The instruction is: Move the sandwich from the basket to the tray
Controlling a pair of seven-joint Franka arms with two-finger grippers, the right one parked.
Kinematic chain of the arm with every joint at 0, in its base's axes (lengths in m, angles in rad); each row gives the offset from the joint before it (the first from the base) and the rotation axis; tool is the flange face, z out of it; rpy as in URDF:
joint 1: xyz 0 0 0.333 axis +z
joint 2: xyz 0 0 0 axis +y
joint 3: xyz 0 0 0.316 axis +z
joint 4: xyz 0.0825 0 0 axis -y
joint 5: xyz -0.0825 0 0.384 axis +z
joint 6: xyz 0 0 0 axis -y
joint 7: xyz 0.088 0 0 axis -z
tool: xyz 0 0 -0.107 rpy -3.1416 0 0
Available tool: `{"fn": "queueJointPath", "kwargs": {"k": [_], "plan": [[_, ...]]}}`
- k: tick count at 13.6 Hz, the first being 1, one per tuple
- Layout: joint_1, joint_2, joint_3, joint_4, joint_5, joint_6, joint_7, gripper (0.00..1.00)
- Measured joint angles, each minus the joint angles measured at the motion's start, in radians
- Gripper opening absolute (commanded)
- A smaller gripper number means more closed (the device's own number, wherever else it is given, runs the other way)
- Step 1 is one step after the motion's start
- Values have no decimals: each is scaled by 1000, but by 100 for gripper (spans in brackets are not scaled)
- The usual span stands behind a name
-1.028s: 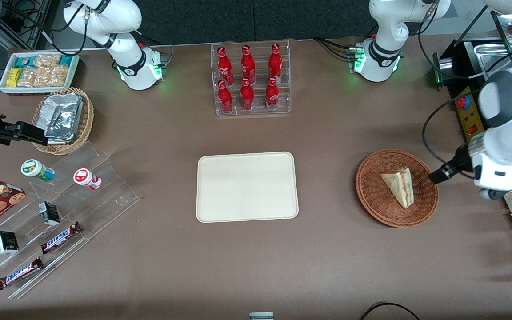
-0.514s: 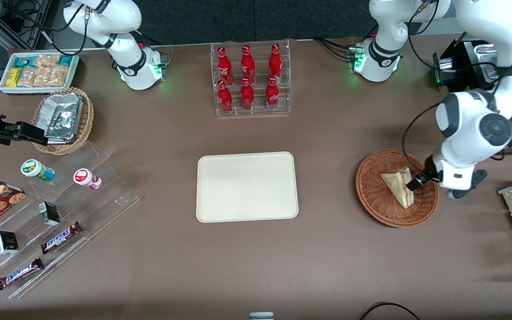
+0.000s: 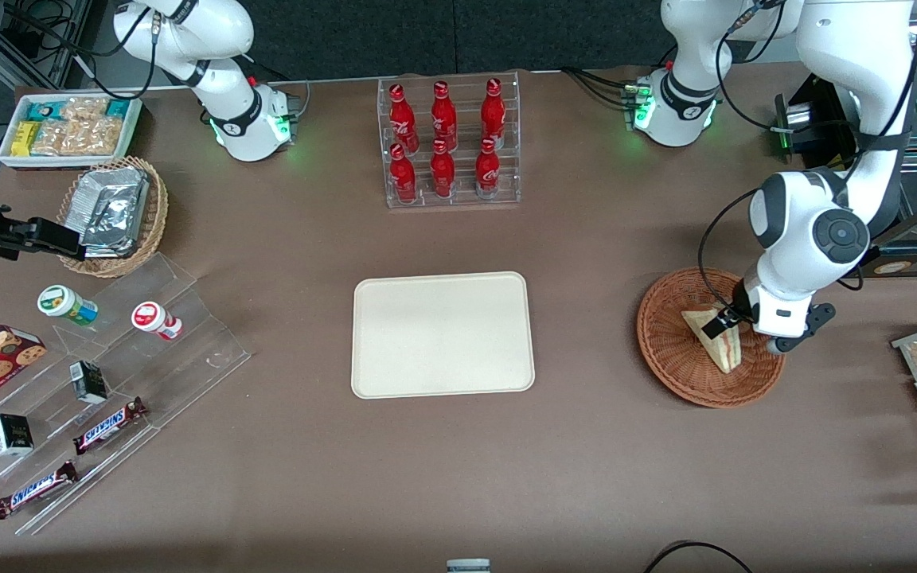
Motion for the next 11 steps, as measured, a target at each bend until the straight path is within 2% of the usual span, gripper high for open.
{"fn": "queueJointPath", "kwargs": {"k": [1, 3, 4, 8, 11], "plan": [[0, 8, 0, -14, 0, 25, 0, 90], [0, 22, 0, -33, 0, 50, 0, 8], [0, 26, 0, -35, 0, 56, 0, 0], [0, 17, 0, -15, 0, 31, 0, 0], [-2, -48, -1, 94, 0, -239, 18, 0]]}}
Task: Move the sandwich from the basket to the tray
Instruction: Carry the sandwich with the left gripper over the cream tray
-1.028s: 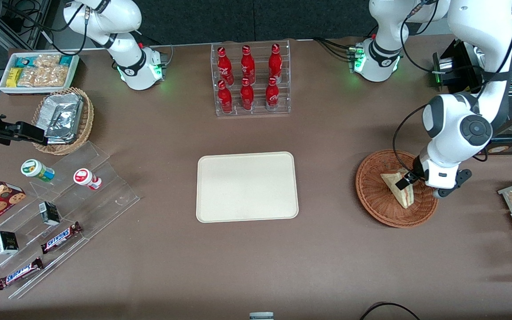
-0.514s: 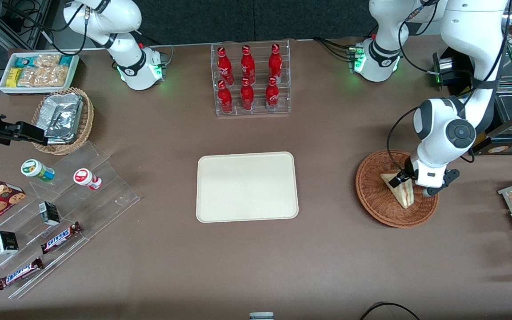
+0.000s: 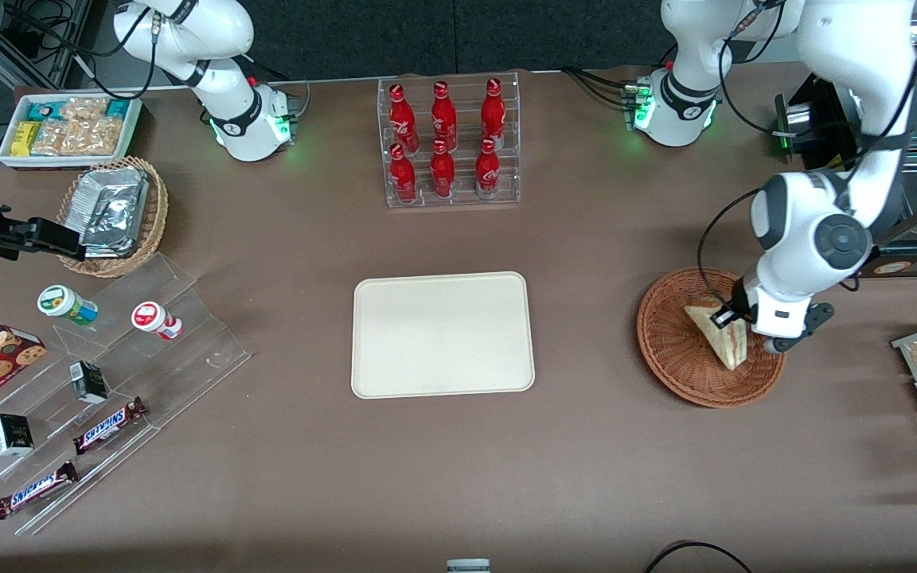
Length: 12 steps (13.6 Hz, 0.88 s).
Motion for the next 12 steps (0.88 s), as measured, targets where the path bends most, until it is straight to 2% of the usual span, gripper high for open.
{"fn": "queueJointPath", "kwargs": {"k": [4, 7, 9, 12], "plan": [[-4, -153, -8, 168, 1, -379, 88, 0], [-4, -196, -8, 337, 0, -638, 143, 0], [-28, -196, -12, 429, -10, -715, 145, 0], [-167, -182, -21, 480, -39, -725, 2, 0]]}}
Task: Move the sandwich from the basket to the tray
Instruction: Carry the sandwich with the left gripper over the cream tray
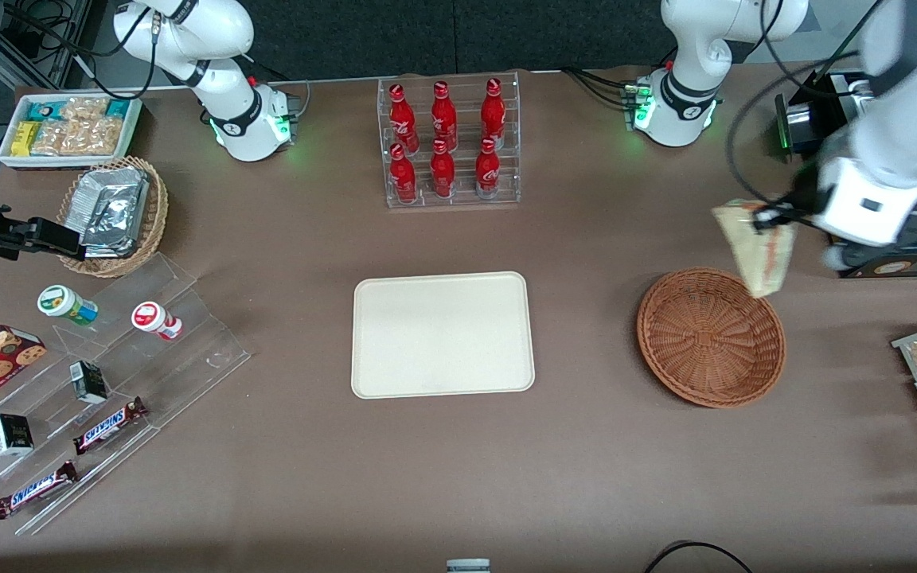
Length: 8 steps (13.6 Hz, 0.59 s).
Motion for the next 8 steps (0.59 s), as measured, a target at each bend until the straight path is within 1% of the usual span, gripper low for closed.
{"fn": "queueJointPath", "kwargs": {"k": [2, 4, 6, 8], "plan": [[-120, 30, -6, 15, -1, 28, -124, 0], [-217, 72, -11, 21, -1, 91, -243, 0], [-296, 135, -11, 43, -1, 124, -299, 0], [-369, 240, -11, 98, -1, 142, -339, 0]]}}
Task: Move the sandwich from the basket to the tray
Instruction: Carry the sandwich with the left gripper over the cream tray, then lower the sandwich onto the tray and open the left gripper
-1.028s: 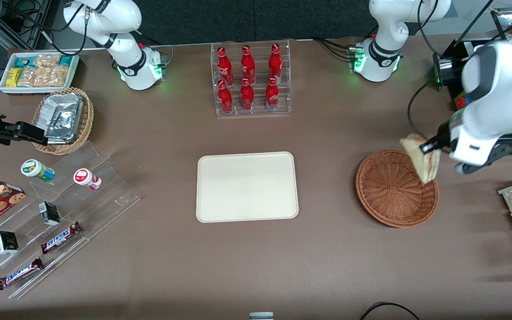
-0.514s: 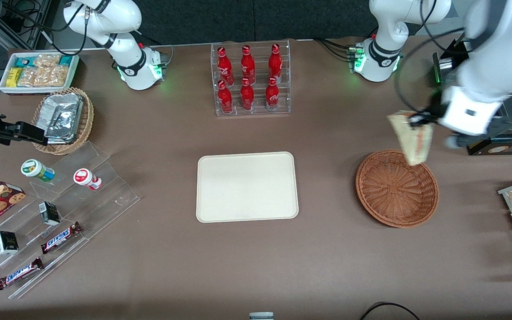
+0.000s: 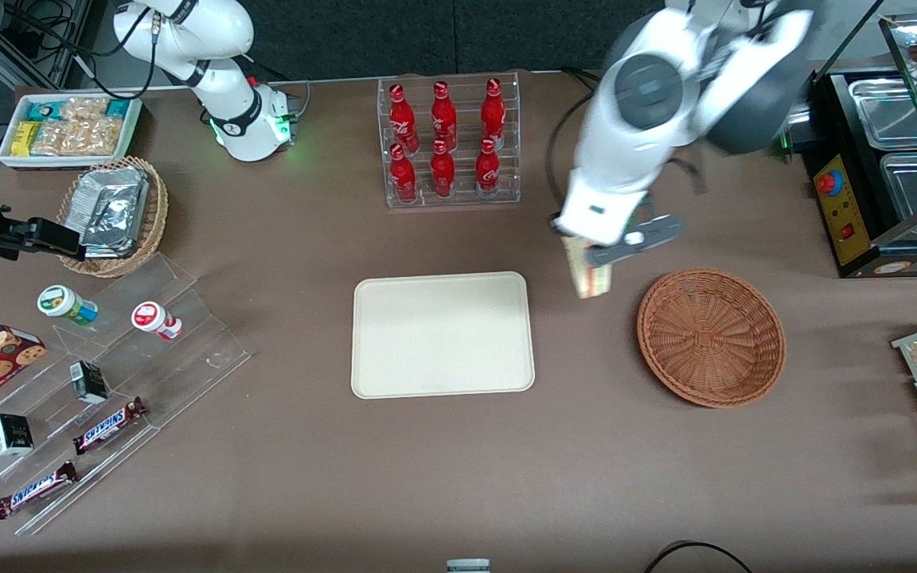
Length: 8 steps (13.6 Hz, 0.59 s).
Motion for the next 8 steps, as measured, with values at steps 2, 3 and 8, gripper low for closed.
{"fn": "queueJointPath", "kwargs": {"k": [2, 3, 8], "plan": [[-47, 139, 0, 94, 1, 47, -41, 0], [-61, 204, 0, 136, 1, 86, -46, 0], [-123, 390, 0, 218, 1, 282, -47, 0]]}}
